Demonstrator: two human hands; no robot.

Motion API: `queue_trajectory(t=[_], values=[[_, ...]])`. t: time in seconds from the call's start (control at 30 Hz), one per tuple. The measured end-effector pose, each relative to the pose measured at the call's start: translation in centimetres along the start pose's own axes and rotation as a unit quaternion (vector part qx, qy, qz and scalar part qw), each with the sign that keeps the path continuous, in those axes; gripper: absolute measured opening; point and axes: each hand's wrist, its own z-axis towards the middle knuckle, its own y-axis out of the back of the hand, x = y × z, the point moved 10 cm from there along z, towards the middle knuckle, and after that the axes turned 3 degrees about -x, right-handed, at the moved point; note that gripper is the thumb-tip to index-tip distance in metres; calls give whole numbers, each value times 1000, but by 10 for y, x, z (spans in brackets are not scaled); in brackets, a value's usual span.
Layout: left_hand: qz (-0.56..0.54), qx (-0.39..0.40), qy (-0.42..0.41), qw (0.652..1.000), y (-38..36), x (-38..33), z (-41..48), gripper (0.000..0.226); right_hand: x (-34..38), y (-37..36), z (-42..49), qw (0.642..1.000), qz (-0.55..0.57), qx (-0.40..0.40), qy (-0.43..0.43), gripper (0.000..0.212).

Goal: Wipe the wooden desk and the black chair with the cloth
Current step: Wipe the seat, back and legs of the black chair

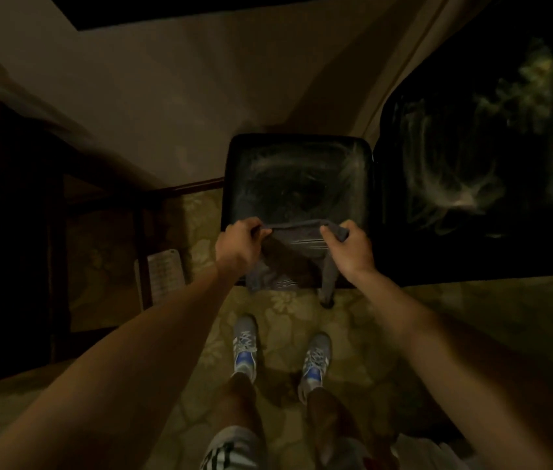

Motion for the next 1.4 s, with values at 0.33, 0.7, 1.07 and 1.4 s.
queue_trajectory(t=[0.33, 0.7, 1.07, 1.4], values=[[-51, -40, -40, 997, -64, 37, 75, 15, -21, -59, 79, 991, -96, -22, 86, 13], [178, 221, -36, 958, -191, 122, 27, 59, -90, -153, 49, 912, -328, 174, 172, 68], [112, -24, -59, 992, -142, 121, 73, 36, -99, -216, 67, 856, -424, 163, 245, 89], [-28, -141, 108, 984, -143, 205, 101, 72, -94, -256, 95, 802, -475, 62, 356, 87]])
